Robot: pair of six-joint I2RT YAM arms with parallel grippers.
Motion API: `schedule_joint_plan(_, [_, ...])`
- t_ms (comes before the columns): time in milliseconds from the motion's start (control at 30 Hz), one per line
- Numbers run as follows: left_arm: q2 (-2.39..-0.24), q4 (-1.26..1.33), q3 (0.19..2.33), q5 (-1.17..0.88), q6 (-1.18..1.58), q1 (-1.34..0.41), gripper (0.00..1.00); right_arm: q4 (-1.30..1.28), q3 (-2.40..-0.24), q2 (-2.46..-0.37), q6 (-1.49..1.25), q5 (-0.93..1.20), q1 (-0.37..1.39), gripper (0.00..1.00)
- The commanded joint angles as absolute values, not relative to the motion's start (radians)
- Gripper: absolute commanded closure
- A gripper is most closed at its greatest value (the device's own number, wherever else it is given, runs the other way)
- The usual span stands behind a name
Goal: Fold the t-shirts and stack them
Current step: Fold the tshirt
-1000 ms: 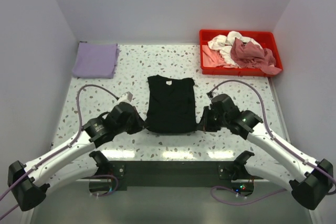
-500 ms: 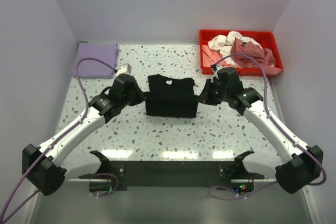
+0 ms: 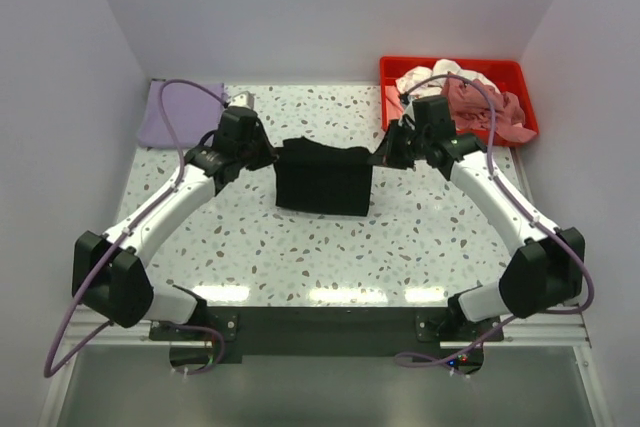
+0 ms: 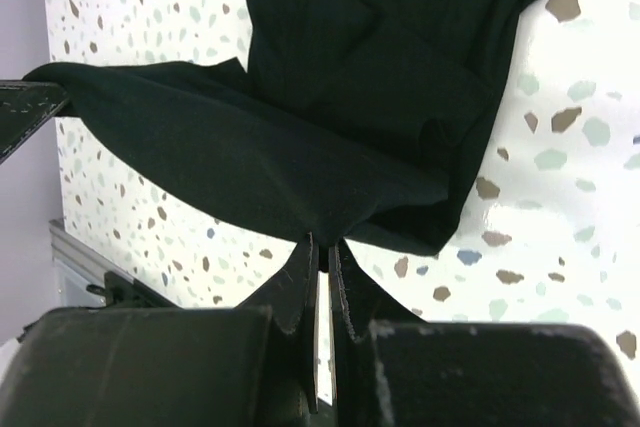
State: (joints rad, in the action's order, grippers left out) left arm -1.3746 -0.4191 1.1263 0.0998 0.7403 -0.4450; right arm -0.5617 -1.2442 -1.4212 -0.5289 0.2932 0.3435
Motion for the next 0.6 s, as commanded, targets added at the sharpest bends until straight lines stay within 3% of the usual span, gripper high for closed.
schedule_joint_plan(0, [-1.414, -0.341, 1.198, 0.060, 0.690, -0.407, 1.00, -0.508, -1.313, -1.466, -0.522, 0.356, 0.308, 1.00])
schedule_joint_plan(567, [-1.864, -0.273, 1.498, -0.077, 0.631, -0.299, 1.00, -0.429, -1.506, -1.837, -0.540, 0.347, 0.233, 1.00])
